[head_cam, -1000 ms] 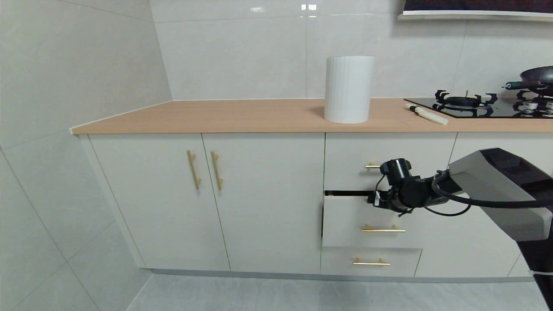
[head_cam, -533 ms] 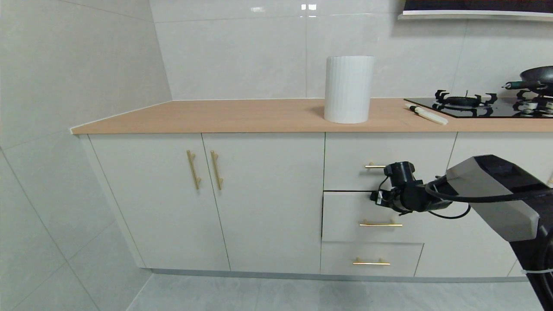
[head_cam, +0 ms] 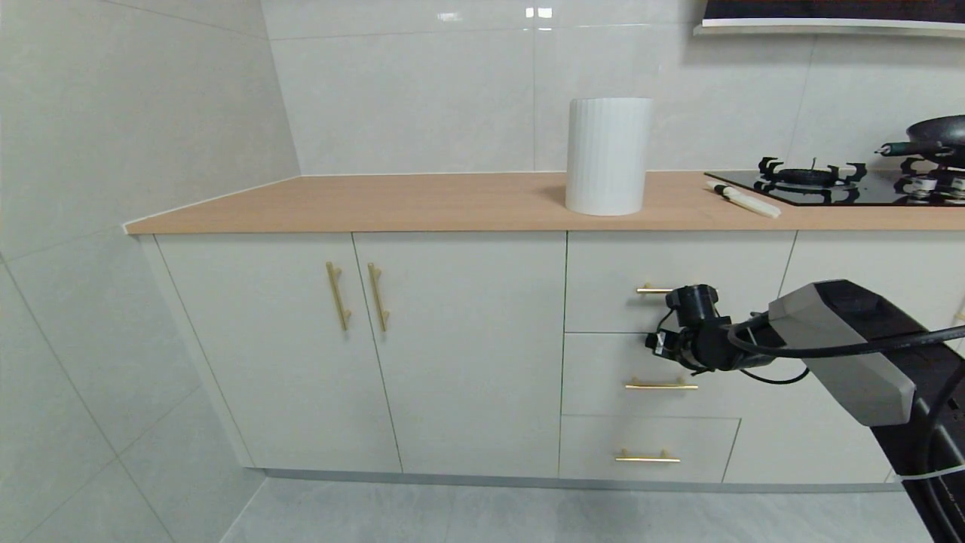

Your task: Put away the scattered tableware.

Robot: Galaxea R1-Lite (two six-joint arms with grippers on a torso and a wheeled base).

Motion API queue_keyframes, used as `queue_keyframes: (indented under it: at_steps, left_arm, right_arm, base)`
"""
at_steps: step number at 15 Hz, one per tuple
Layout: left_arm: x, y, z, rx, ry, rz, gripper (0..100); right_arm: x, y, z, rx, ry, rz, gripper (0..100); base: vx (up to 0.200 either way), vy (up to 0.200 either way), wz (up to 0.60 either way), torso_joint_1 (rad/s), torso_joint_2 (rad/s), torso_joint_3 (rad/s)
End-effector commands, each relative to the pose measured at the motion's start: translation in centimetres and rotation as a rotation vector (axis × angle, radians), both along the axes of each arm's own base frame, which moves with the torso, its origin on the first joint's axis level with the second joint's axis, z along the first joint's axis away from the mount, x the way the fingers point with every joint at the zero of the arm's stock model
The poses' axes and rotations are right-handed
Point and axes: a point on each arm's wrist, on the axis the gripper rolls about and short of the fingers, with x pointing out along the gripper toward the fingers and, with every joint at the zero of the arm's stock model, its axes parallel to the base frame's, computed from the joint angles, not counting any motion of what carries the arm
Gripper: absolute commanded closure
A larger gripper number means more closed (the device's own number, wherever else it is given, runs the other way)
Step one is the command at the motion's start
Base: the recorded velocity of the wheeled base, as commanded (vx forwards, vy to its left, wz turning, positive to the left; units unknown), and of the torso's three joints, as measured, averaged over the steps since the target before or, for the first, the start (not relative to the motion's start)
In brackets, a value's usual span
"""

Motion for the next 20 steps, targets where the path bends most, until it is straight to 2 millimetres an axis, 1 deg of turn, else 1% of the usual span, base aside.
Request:
queue_keyframes:
  at_steps: [1, 3, 5, 8, 9, 10, 12, 14, 15, 16, 17, 18, 19, 20]
  left_arm:
    - [0.0, 0.0, 0.0, 0.0, 0.0, 0.002, 0]
    - [0.0, 0.0, 0.0, 0.0, 0.0, 0.0, 0]
    - [0.0, 0.0, 0.0, 0.0, 0.0, 0.0, 0]
    - [0.0, 0.0, 0.0, 0.0, 0.0, 0.002, 0]
    - [0.0, 0.0, 0.0, 0.0, 0.0, 0.0, 0]
    - [0.0, 0.0, 0.0, 0.0, 0.0, 0.0, 0]
    - [0.0, 0.0, 0.0, 0.0, 0.0, 0.0, 0]
    - [0.0, 0.0, 0.0, 0.0, 0.0, 0.002, 0]
    - [0.0, 0.0, 0.0, 0.0, 0.0, 0.0, 0]
    - [0.0, 0.0, 0.0, 0.0, 0.0, 0.0, 0]
    - [0.0, 0.0, 0.0, 0.0, 0.0, 0.0, 0]
    - [0.0, 0.0, 0.0, 0.0, 0.0, 0.0, 0]
    - [0.0, 0.0, 0.0, 0.0, 0.0, 0.0, 0]
    - [0.0, 0.0, 0.0, 0.0, 0.0, 0.0, 0]
  right_arm:
    - [0.0, 0.0, 0.4, 0.01, -0.013, -0.012, 0]
    - [-0.8, -0.1, 1.6, 0.012, -0.009, -0.014, 0]
    - [-2.5, -0.1, 3.4, 0.011, 0.005, -0.004, 0]
    - [-6.2, 0.1, 6.9, 0.01, 0.013, 0.011, 0]
    - [-7.6, -0.1, 8.3, 0.01, 0.006, 0.011, 0]
    - [-9.4, -0.4, 10.0, 0.012, -0.003, 0.011, 0]
    - [-13.9, -1.1, 13.5, 0.015, -0.033, 0.012, 0]
    - [-18.7, -1.8, 17.3, 0.025, -0.111, 0.014, 0]
    - [-21.8, -2.4, 19.2, 0.011, -0.168, -0.009, 0]
    - [-24.6, -2.9, 20.5, -0.005, -0.214, -0.032, 0]
    - [-27.3, -3.4, 21.5, -0.023, -0.259, -0.04, 0]
    - [-30.4, -4.1, 22.1, -0.05, -0.299, -0.04, 0]
    - [-33.2, -4.7, 22.0, -0.08, -0.325, -0.044, 0]
    - [-36.0, -5.4, 21.5, -0.123, -0.349, -0.06, 0]
  base:
    - [0.0, 0.0, 0.0, 0.0, 0.0, 0.0]
    - [0.0, 0.0, 0.0, 0.0, 0.0, 0.0]
    - [0.0, 0.0, 0.0, 0.0, 0.0, 0.0]
    - [0.0, 0.0, 0.0, 0.0, 0.0, 0.0]
    - [0.0, 0.0, 0.0, 0.0, 0.0, 0.0]
    - [0.0, 0.0, 0.0, 0.0, 0.0, 0.0]
    - [0.0, 0.0, 0.0, 0.0, 0.0, 0.0]
    - [0.0, 0.0, 0.0, 0.0, 0.0, 0.0]
    - [0.0, 0.0, 0.0, 0.0, 0.0, 0.0]
    - [0.0, 0.0, 0.0, 0.0, 0.0, 0.0]
    - [0.0, 0.0, 0.0, 0.0, 0.0, 0.0]
    - [0.0, 0.0, 0.0, 0.0, 0.0, 0.0]
    - [0.0, 0.0, 0.0, 0.0, 0.0, 0.0]
    - [0.0, 0.0, 0.0, 0.0, 0.0, 0.0]
